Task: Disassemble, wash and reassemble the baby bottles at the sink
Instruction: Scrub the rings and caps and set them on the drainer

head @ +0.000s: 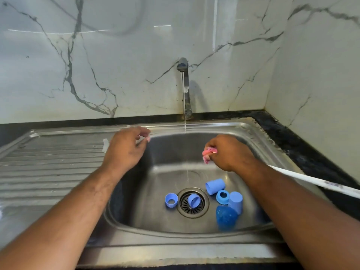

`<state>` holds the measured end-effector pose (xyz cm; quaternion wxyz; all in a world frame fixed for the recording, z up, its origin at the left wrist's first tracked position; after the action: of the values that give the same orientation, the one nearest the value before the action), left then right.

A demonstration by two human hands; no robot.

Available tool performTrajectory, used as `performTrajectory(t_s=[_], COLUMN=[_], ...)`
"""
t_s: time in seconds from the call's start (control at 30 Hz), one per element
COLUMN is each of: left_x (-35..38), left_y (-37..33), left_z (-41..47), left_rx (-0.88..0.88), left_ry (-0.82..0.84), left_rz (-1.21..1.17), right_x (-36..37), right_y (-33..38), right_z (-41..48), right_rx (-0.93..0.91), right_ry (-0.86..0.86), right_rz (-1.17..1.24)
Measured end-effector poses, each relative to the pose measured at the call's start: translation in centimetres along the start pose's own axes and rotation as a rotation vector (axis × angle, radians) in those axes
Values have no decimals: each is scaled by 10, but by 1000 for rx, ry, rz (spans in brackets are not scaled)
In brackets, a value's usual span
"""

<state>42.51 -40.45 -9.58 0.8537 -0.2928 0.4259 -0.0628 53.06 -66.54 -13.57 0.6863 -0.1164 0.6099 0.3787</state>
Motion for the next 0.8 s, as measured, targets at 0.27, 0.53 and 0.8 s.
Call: performTrajectory(t_s=[0.27, 0.53, 0.8], left_x=[109, 189, 202], left_y=[-40, 1, 10], left_z=[-29, -82, -89], left_rx=[63, 60, 62], left_ry=[866, 1147, 1121], left_rz=[429, 1027, 1061], right_x=[3, 8, 11], right_y=[4, 1, 1], right_z=[-3, -2, -3], right_rx=[22, 49, 61], right_ry=[49, 42, 48], right_rz=[39, 82, 83])
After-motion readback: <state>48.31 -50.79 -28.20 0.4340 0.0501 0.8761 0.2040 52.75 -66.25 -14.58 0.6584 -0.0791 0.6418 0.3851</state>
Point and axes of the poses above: each hand's wrist, its own z-axis towards the middle knuckle, its own x-axis out of the palm, y = z × x, the point moved 8 cm from there along z, towards the middle knuckle, and after that the axes turned 14 degrees about -x, right-handed, at the moved point
